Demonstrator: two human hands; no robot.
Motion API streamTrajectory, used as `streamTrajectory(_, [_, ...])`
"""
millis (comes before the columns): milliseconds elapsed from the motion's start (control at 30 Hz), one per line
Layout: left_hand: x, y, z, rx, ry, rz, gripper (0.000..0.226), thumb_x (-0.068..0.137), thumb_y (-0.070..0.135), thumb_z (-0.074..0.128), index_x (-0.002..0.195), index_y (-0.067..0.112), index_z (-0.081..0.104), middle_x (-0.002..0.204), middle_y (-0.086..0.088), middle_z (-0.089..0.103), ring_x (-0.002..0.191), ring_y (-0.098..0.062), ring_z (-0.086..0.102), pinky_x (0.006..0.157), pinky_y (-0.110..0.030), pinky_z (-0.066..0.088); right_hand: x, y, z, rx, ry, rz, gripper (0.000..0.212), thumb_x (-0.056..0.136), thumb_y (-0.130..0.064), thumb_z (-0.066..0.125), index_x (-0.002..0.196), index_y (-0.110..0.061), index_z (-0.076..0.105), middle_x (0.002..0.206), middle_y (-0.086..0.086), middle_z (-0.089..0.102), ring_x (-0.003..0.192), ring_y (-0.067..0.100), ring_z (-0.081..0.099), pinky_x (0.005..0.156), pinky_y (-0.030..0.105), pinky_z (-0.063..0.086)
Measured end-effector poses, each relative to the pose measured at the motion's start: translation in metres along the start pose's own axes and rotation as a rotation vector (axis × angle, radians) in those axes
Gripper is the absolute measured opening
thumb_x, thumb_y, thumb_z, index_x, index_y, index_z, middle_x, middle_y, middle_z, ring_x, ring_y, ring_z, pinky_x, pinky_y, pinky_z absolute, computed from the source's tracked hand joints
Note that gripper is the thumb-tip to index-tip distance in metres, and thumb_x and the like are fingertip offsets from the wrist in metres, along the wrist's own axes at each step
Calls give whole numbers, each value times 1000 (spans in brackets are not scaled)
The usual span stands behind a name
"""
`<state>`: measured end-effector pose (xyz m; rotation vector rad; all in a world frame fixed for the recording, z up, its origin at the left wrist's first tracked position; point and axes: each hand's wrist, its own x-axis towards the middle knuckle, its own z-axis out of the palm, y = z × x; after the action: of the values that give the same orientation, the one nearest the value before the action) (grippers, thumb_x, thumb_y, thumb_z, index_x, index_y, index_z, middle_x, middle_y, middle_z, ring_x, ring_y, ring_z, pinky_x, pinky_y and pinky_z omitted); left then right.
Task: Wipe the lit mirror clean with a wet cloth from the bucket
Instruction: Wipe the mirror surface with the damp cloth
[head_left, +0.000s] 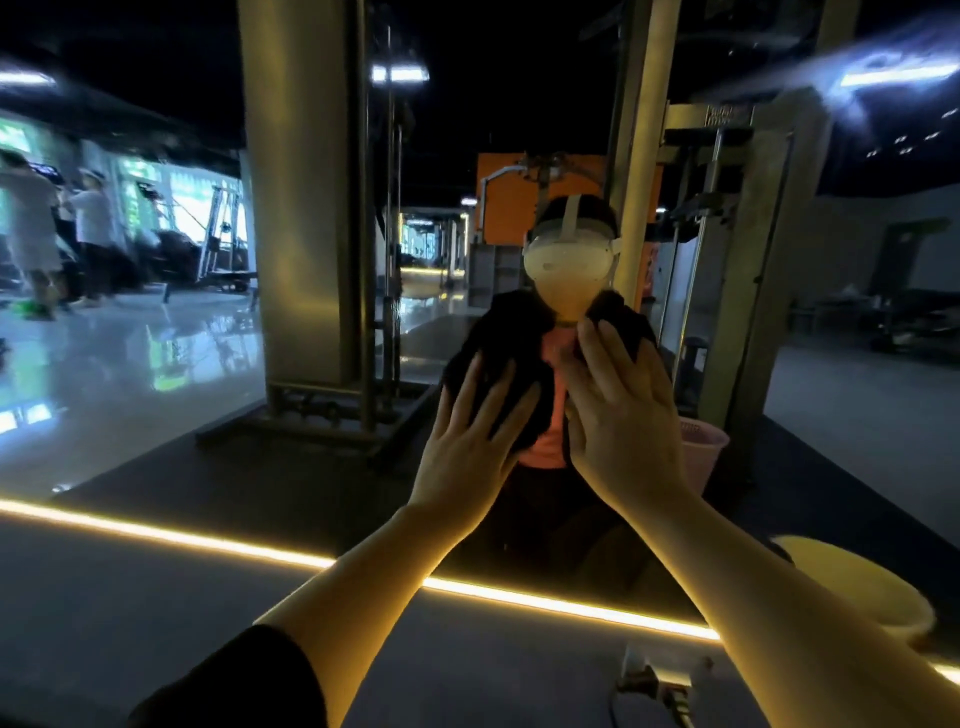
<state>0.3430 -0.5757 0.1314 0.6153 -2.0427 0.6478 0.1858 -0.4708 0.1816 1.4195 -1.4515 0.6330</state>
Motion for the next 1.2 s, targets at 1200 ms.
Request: streamTrajectory(1200, [-177,-85,34,-406,112,-878,72,97,58,27,156,18,14,164,-9,0,151,-30,-7,122,-32,-1,-138,-132,83,24,-229,-32,80,77,-20,77,148,-10,43,161,17,25,149,32,21,118,63,12])
